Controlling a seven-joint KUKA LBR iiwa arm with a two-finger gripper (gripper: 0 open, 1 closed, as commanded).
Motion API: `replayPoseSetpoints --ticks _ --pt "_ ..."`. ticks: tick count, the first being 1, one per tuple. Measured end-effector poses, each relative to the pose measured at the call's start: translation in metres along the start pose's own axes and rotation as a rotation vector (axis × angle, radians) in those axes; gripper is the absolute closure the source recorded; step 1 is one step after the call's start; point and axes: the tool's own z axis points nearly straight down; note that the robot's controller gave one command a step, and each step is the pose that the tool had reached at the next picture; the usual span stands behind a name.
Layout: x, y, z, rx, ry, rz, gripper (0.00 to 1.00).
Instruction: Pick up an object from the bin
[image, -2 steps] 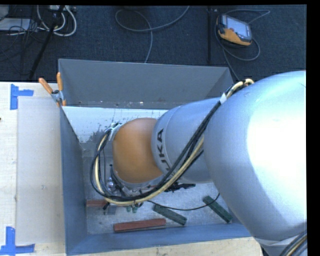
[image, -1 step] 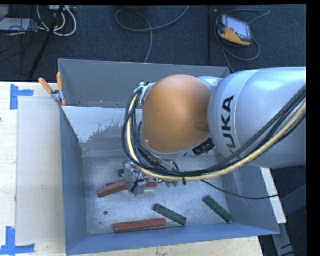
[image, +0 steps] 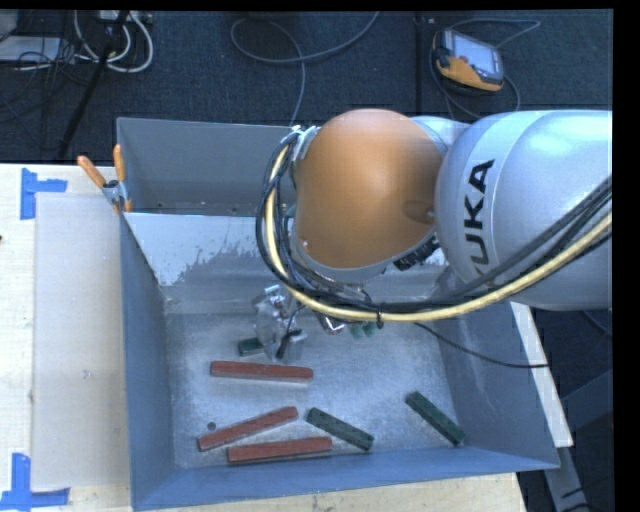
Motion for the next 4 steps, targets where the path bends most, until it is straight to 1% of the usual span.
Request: replayPoseSetpoints --ticks 1,2,3,4 --pt "0.001 0.0 0.001 -0.001 0.002 0.004 0.0" --pt "-0.003 -0.026 0.155 -0.003 0.009 -0.373 0.0" --pt "-0.039 -0.024 0.199 -0.003 0.004 -0.374 0.0" --pt "-0.039 -0.025 0.197 -0.002 0.003 -0.371 1.0"
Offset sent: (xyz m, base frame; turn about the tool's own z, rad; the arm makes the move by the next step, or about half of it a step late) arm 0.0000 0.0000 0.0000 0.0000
